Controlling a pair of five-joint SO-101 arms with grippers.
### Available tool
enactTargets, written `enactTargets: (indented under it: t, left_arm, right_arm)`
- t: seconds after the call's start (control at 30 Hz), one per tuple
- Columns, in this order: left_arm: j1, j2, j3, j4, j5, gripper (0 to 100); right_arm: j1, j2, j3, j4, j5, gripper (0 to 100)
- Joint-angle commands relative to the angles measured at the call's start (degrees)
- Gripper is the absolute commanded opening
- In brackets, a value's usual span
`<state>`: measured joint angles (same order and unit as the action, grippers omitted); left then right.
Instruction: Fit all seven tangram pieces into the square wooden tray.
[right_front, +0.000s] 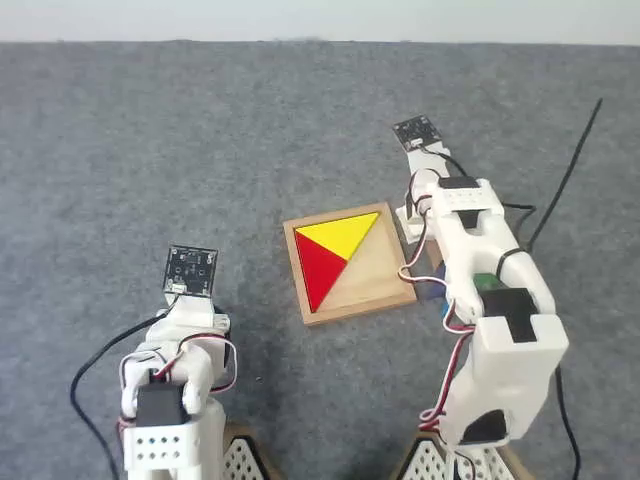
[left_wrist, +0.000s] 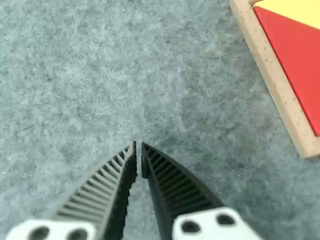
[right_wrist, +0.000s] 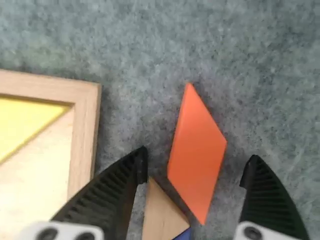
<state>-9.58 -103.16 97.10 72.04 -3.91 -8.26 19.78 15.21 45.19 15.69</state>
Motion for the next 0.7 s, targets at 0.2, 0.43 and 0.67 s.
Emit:
enactTargets:
  t: [0.2, 0.43, 0.67]
  left_arm:
    - [0.3, -1.0, -0.6, 0.2, -0.1, 2]
    - [0.3, -1.0, -0.6, 0.2, -0.1, 2]
    - [0.3, -1.0, -0.6, 0.2, -0.1, 2]
  right_arm:
    - [0.9, -0.2, -2.9, 0.2, -0.4, 29.7]
    - [0.9, -0.2, -2.9, 0.2, -0.6, 16.6]
    - [1.1, -0.3, -2.9, 0.2, -0.7, 15.9]
